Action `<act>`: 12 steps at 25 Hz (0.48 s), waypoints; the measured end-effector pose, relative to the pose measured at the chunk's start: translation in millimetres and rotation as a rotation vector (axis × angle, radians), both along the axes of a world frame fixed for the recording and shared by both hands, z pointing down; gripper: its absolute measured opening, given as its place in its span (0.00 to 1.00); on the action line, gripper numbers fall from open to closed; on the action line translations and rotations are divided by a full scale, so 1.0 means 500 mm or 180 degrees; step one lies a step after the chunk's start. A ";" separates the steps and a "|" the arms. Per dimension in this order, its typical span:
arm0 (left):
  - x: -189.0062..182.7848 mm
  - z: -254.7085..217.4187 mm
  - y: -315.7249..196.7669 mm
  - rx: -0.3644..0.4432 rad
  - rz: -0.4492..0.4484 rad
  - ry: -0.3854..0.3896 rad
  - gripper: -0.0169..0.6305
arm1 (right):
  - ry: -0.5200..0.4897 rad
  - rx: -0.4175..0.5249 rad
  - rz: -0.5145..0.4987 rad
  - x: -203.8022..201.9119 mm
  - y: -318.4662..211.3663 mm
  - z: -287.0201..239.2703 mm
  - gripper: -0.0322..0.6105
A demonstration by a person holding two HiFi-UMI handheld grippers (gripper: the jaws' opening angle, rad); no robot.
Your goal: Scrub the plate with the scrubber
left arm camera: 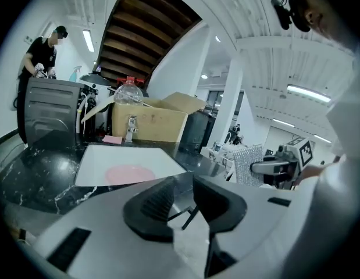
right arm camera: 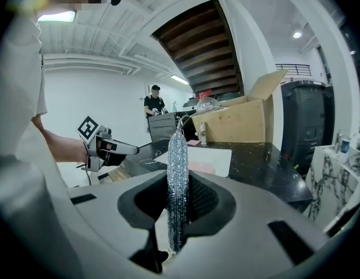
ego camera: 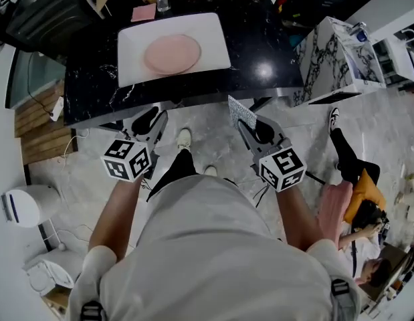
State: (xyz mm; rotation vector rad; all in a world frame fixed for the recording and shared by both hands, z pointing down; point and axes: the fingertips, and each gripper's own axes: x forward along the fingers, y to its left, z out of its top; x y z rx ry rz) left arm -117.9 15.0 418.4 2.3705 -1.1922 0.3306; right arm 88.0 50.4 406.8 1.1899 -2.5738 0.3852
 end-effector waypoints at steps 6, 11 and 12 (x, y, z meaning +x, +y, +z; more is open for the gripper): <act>0.022 -0.001 0.112 0.0036 0.0146 0.0011 0.18 | 0.0010 0.0011 -0.0146 -0.010 0.057 0.014 0.17; 0.041 0.010 0.172 0.0061 0.0270 -0.0107 0.13 | -0.0001 0.0038 -0.0214 -0.012 0.096 0.005 0.17; 0.043 0.014 0.176 0.0047 0.0277 -0.0138 0.13 | 0.0003 0.0046 -0.0225 -0.012 0.101 0.003 0.17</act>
